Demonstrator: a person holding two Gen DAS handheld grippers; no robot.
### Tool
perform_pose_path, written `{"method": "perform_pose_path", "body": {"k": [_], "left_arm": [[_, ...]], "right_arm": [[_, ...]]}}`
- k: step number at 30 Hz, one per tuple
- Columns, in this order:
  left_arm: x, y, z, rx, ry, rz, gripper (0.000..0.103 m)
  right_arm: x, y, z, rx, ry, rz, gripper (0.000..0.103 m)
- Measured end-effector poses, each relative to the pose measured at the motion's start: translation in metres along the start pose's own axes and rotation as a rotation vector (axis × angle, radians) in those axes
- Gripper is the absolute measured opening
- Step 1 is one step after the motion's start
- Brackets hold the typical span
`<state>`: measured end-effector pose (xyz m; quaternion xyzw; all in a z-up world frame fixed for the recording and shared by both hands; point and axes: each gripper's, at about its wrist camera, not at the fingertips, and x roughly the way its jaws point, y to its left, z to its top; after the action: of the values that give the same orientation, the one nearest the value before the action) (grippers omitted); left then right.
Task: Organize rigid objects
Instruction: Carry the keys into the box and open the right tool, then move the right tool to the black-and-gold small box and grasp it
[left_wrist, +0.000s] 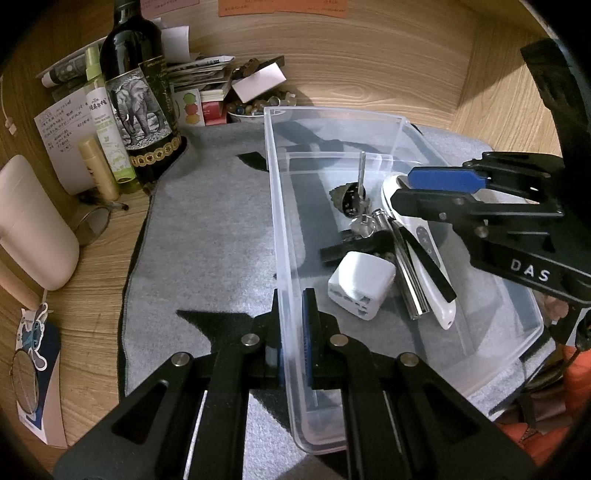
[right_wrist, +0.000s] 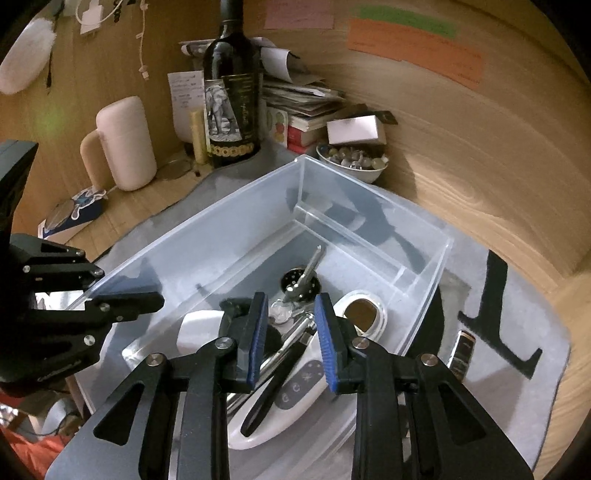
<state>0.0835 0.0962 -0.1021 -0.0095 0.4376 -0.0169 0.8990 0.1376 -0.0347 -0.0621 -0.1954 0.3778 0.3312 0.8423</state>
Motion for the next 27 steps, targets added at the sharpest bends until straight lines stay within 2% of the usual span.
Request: {"method": "perform_pose_path", "body": {"k": [4, 13, 14, 16, 21, 27], "left_arm": [[0.0, 0.0, 0.0, 0.0, 0.001, 0.0, 0.007], [0.0, 0.0, 0.0, 0.001, 0.0, 0.001, 0.007], [0.0, 0.0, 0.0, 0.0, 0.0, 0.001, 0.007], [0.0, 0.0, 0.0, 0.0, 0.0, 0.001, 0.007], [0.0, 0.0, 0.0, 0.0, 0.0, 0.0, 0.007], [0.0, 0.0, 0.0, 0.0, 0.0, 0.002, 0.007]], "right_arm": [[-0.008, -0.002, 0.0, 0.004, -0.032, -0.011, 0.041], [-0.04, -0.02, 0.006, 0.043, -0.11, -0.058, 0.045], [-0.045, -0.024, 0.007, 0.053, -0.122, -0.068, 0.047], [-0.054, -0.031, 0.007, 0.072, -0.145, -0.09, 0.06], [-0.072, -0.052, 0.005, 0.118, -0.181, -0.163, 0.061], [-0.065, -0.084, -0.008, 0.185, -0.135, -0.235, 0.062]]}}
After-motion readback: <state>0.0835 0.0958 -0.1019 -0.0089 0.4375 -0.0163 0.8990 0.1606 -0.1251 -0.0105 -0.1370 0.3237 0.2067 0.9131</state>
